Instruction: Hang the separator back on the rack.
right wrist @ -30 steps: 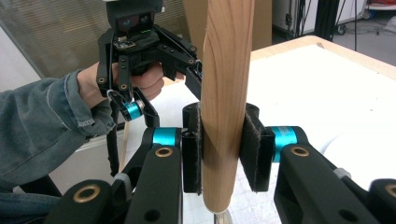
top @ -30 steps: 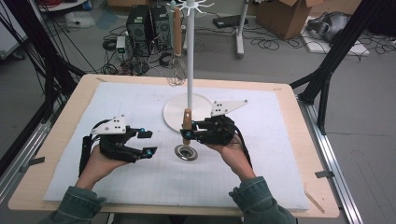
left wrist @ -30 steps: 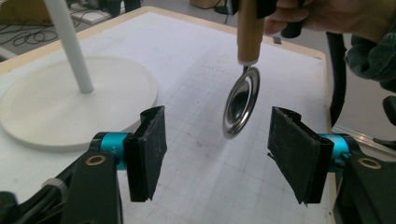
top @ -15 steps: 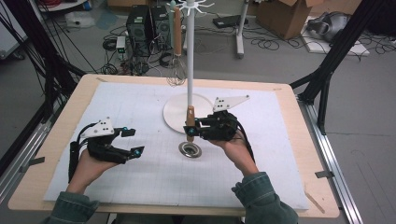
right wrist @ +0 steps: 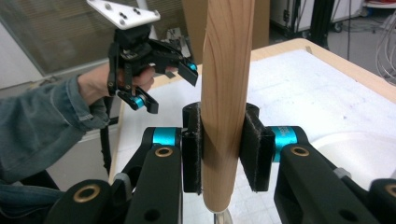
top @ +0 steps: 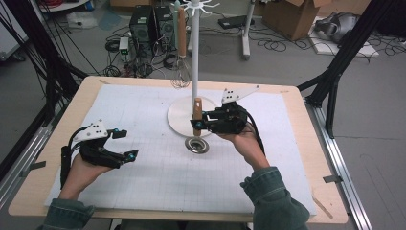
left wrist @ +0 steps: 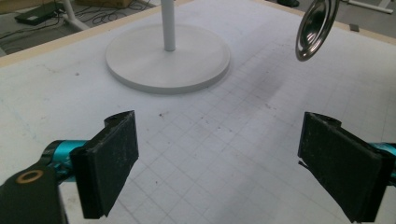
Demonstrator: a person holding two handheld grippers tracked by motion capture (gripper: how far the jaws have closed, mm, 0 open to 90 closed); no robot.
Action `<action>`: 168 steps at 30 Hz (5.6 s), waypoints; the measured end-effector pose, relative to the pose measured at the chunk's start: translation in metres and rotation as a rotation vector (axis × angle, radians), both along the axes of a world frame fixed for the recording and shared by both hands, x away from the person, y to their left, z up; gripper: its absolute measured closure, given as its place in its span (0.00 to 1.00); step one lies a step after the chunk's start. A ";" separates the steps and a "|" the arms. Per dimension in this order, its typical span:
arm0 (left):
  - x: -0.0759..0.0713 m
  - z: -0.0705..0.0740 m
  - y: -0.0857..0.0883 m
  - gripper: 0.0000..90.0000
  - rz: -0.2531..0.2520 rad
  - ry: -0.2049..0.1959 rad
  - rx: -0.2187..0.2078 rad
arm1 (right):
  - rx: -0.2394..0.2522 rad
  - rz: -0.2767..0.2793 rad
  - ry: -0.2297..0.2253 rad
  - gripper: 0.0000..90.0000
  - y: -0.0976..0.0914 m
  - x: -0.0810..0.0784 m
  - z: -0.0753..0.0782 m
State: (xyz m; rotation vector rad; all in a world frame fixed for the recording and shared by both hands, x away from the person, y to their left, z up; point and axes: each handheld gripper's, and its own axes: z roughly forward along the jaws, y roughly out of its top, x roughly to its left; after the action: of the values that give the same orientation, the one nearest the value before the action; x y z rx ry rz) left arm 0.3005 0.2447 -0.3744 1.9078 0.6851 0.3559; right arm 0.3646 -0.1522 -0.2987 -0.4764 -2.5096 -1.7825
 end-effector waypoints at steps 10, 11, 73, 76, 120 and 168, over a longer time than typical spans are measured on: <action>-0.004 -0.001 0.009 0.07 0.031 -0.005 0.032 | 0.006 0.014 0.004 0.81 -0.001 0.012 0.017; -0.004 -0.001 0.009 0.07 0.030 -0.003 0.031 | 0.005 0.014 0.005 0.81 -0.001 0.013 0.020; -0.009 0.004 0.030 0.02 0.071 0.002 0.050 | -0.033 -0.009 -0.092 0.81 0.015 0.075 0.137; -0.009 0.004 0.030 0.02 0.073 0.002 0.043 | -0.038 -0.017 -0.095 0.81 0.015 0.079 0.141; -0.011 0.008 0.041 0.02 0.093 -0.013 0.037 | 0.004 -0.087 -0.028 0.80 0.016 0.118 0.142; -0.011 0.007 0.040 0.02 0.097 -0.002 0.041 | 0.057 -0.256 -0.076 0.35 -0.033 0.065 0.110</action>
State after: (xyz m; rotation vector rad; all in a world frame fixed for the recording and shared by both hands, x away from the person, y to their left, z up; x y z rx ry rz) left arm 0.2894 0.2848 -0.3670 1.9170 0.7765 0.4362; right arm 0.4299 -0.1847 -0.1887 -0.7725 -2.5368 -1.9868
